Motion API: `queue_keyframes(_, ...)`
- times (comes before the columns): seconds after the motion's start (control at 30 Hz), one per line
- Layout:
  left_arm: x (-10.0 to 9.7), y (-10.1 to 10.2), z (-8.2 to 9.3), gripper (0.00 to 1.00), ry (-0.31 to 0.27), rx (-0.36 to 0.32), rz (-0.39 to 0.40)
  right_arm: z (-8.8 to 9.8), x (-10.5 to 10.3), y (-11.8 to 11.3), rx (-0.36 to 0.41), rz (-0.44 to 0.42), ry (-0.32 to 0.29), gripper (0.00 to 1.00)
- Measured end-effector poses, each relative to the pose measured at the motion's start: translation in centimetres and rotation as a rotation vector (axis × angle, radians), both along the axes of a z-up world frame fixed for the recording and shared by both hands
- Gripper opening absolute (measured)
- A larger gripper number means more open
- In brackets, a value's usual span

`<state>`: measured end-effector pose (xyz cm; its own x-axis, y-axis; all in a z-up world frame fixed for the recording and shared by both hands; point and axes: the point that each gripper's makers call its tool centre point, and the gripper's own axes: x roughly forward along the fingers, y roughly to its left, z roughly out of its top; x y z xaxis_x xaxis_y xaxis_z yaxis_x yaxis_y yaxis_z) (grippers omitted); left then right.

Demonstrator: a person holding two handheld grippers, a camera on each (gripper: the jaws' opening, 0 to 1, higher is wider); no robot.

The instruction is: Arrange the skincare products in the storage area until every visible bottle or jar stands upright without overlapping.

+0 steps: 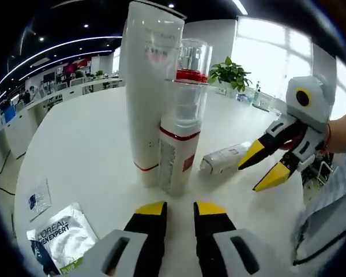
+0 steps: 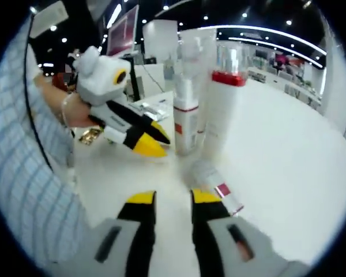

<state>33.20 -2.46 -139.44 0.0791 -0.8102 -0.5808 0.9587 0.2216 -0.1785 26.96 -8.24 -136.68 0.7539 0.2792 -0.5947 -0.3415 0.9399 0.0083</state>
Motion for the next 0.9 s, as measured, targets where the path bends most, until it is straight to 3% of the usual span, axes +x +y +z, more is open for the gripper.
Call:
queue_keyframes(0.13,-1.0,0.3,0.5,0.20,0.013,-0.014,-0.036,1.2,0.6,-2.5,-0.065,-0.061,-0.049,0.23)
queue_keyframes(0.33,-1.9,0.8,0.3,0.21,0.007,0.002,-0.086,0.3,1.2,-4.4,-0.095,-0.066,-0.012,0.24)
queue_keyframes(0.43,-2.2,1.1,0.1,0.21,0.002,0.012,-0.098,-0.7,1.3,-4.7,-0.135,-0.034,0.037,0.24)
queue_keyframes(0.7,-2.6,1.9,0.0,0.22,-0.001,0.017,-0.115,-1.2,1.4,-3.9,-0.126,0.043,0.064,0.18)
queue_keyframes(0.9,-2.9,2.5,0.0,0.23,0.008,0.004,-0.120,-1.4,0.7,-1.3,-0.111,0.172,0.074,0.18)
